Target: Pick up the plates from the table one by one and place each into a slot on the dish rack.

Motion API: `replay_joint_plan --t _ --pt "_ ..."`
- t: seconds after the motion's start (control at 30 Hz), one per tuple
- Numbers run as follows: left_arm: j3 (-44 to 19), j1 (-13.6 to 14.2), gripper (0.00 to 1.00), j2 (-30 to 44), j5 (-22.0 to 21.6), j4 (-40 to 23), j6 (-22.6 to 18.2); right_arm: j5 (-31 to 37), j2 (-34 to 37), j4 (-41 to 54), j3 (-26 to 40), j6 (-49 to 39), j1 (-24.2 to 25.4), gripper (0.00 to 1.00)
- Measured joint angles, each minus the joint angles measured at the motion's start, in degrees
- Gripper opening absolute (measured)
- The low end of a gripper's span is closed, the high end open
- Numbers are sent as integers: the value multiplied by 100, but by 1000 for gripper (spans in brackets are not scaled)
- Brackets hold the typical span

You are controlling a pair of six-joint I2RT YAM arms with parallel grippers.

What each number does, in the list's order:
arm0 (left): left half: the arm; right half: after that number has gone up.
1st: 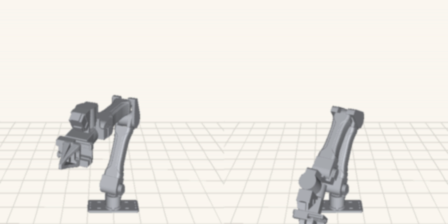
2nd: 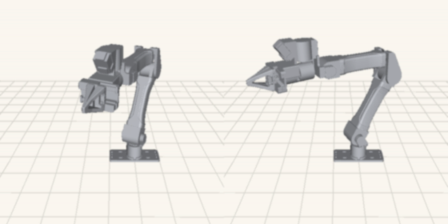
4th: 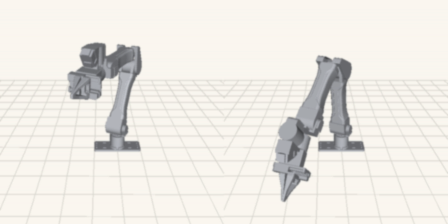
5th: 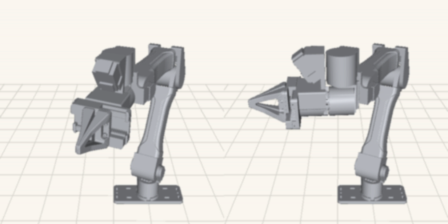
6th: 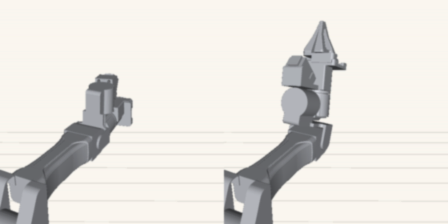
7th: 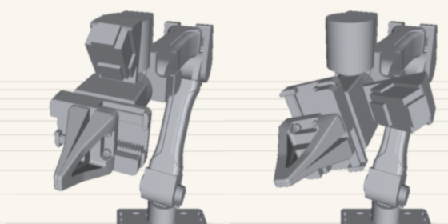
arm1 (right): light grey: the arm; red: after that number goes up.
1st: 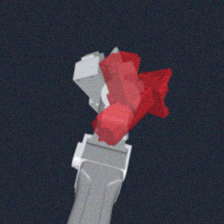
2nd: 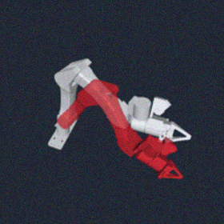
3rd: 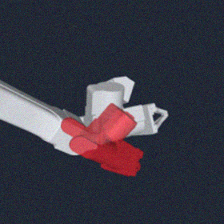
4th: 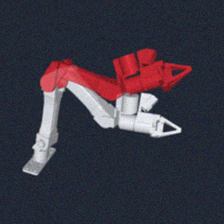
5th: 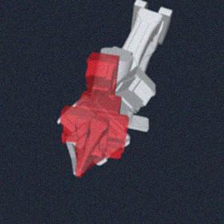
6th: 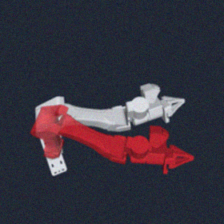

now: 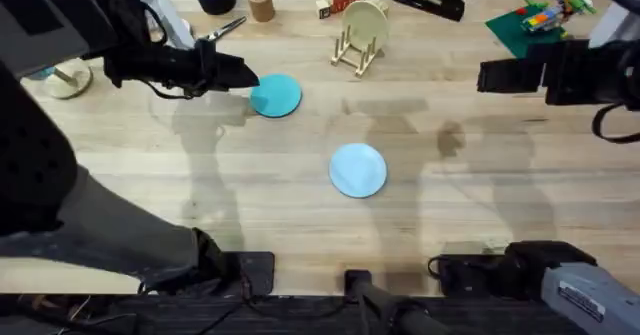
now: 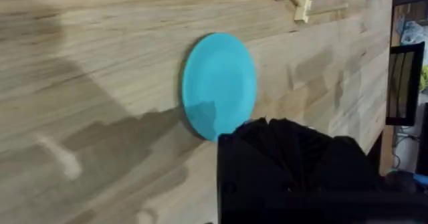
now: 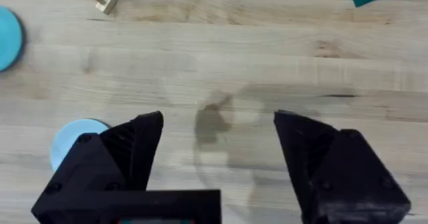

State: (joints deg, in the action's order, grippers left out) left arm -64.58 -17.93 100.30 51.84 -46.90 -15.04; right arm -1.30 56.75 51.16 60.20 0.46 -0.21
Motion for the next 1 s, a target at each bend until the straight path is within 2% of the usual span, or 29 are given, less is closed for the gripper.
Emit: replay_joint_plan --t 0.6,1.0 --pt "-4 0 41 1122 74 568 -90 0 0 0 0 1 0 996" --pt "-162 -48 41 1663 683 777 -91 0 0 0 0 1 0 996"
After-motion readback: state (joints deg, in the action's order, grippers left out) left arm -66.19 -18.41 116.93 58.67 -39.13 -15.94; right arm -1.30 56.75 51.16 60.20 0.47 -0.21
